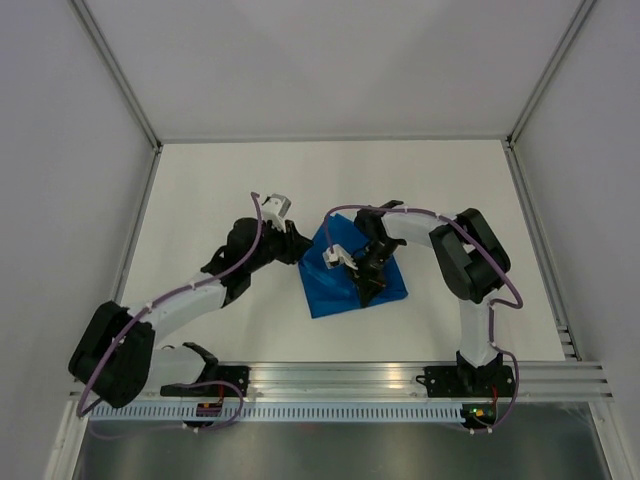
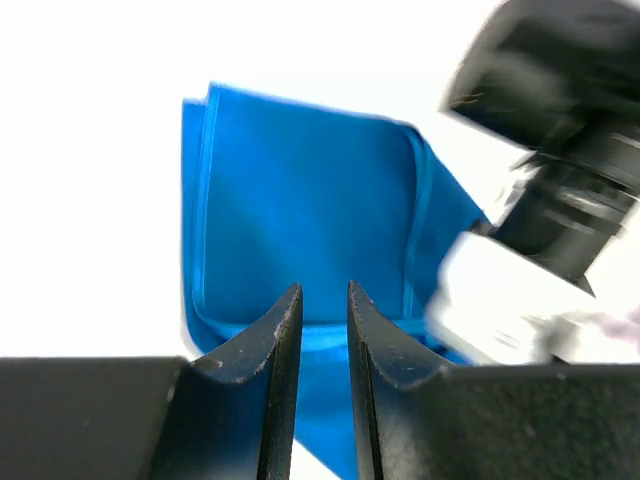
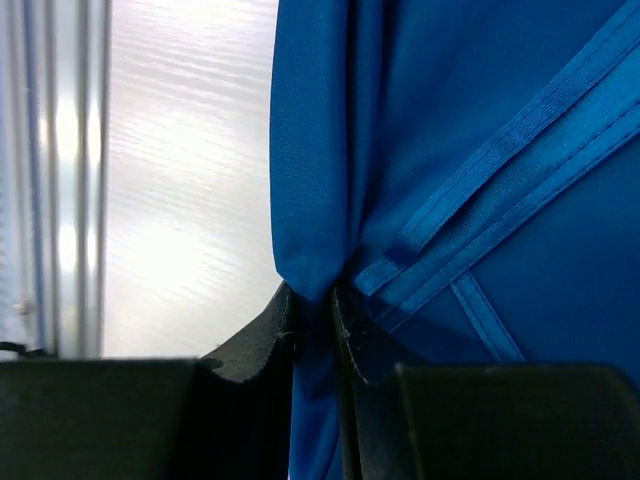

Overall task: Fold the napkin, place the utensils inside, and roll it up
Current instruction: Roll the napkin with the utensil

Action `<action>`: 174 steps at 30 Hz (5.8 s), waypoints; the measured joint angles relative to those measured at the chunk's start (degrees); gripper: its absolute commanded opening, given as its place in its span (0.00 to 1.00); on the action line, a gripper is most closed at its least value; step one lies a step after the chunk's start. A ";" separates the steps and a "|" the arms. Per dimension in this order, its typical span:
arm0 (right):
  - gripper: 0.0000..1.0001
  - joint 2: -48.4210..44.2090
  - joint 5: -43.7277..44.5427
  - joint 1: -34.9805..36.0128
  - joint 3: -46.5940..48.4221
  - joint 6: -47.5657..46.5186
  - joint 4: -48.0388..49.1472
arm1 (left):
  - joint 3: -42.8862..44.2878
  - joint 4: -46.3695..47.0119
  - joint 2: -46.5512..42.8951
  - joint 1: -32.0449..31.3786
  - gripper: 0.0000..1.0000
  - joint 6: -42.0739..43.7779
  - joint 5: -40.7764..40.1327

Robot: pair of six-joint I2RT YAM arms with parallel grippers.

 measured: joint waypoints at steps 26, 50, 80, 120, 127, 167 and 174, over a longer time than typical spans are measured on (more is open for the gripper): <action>0.14 8.46 -2.21 -2.23 0.09 5.55 -16.48 | -5.62 12.55 7.82 -46.90 0.36 32.61 -31.21; 0.14 8.17 -1.31 -2.47 -1.07 7.67 -16.33 | 2.64 15.37 26.60 -49.16 0.40 38.27 -23.45; 0.62 -4.39 5.33 -5.51 -2.43 15.87 -2.64 | 9.40 6.80 28.65 -41.38 0.02 29.79 -5.42; 0.69 -56.30 4.90 -3.72 -41.38 10.64 23.78 | 17.51 -3.56 41.00 -18.38 0.02 7.74 42.18; 0.68 -55.65 10.58 4.96 -43.41 13.40 30.84 | 18.12 -3.04 42.34 -17.90 0.02 5.88 43.98; 0.07 -43.71 21.33 14.86 -45.13 20.46 44.35 | 14.40 -3.15 32.22 -13.99 0.34 3.91 34.25; 0.06 -35.43 13.81 8.76 -37.46 17.99 36.09 | 5.64 0.52 18.32 -10.69 0.30 2.10 21.77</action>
